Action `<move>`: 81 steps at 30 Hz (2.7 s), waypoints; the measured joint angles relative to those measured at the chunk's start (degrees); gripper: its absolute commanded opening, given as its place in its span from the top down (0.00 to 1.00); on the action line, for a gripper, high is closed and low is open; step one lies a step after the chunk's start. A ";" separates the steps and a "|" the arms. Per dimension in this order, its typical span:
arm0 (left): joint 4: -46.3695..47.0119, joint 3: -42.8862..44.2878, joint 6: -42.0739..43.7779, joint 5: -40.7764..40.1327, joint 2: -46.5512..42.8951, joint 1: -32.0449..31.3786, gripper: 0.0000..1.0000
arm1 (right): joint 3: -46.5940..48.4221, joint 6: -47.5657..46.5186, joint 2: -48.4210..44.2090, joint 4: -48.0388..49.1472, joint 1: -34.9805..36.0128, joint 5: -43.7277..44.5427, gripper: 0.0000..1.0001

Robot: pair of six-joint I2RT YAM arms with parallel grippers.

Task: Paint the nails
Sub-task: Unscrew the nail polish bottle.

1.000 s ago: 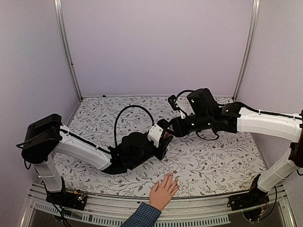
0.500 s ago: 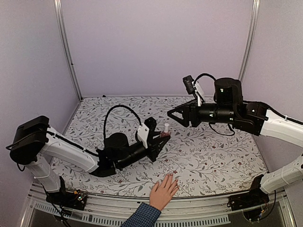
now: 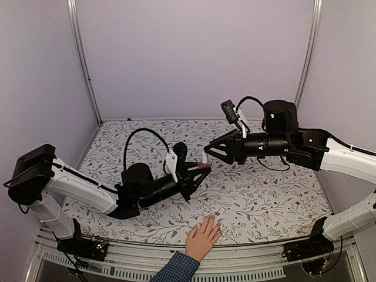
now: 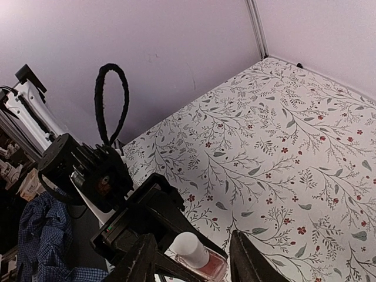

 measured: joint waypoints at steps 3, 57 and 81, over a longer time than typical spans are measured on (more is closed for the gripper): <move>-0.07 0.00 -0.50 0.39 0.02 0.22 1.00 | 0.02 -0.63 1.05 -0.59 0.50 -0.26 0.59; -1.53 1.75 -4.04 2.03 0.59 1.27 0.81 | 1.09 -0.76 4.35 -2.73 2.16 3.43 1.00; -1.14 1.75 -4.00 2.51 1.44 1.53 0.71 | 1.07 -0.55 4.24 -2.49 2.25 4.33 1.00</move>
